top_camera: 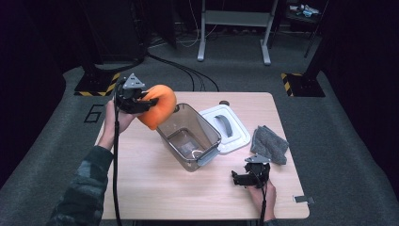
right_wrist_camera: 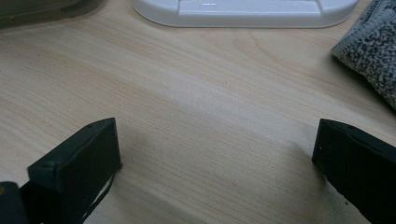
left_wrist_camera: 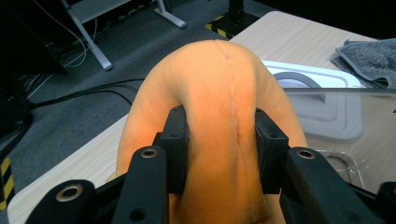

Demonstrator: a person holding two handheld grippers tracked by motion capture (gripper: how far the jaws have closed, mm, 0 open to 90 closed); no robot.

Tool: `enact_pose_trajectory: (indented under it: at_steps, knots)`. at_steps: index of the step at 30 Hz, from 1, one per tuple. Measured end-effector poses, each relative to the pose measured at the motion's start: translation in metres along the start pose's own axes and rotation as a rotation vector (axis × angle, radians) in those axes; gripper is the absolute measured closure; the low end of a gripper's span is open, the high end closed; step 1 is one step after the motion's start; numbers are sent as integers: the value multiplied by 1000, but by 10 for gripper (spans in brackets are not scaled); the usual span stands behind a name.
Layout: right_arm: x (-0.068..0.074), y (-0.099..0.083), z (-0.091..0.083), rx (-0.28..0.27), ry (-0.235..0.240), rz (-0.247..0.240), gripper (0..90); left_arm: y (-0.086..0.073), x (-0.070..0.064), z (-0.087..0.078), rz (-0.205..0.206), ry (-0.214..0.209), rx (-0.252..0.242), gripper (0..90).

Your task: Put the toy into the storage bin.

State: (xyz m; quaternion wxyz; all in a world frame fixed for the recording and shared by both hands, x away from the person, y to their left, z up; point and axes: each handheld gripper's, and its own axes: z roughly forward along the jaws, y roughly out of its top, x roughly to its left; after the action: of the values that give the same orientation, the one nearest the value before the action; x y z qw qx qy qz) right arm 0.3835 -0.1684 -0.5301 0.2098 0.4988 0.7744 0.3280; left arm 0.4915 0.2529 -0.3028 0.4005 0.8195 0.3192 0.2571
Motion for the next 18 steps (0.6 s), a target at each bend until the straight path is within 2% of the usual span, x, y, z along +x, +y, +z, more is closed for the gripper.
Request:
enact_pose_trajectory:
  at_steps: [5,12,18]
  knots:
    - [0,0,0,0,0,0,3,3,-5,7,14,-14,-1,640]
    - [0,0,0,0,0,-1,3,7,-15,14,1,-39,-13,639]
    - [1,0,0,-4,-6,10,3,10,-23,23,20,-68,-9,638]
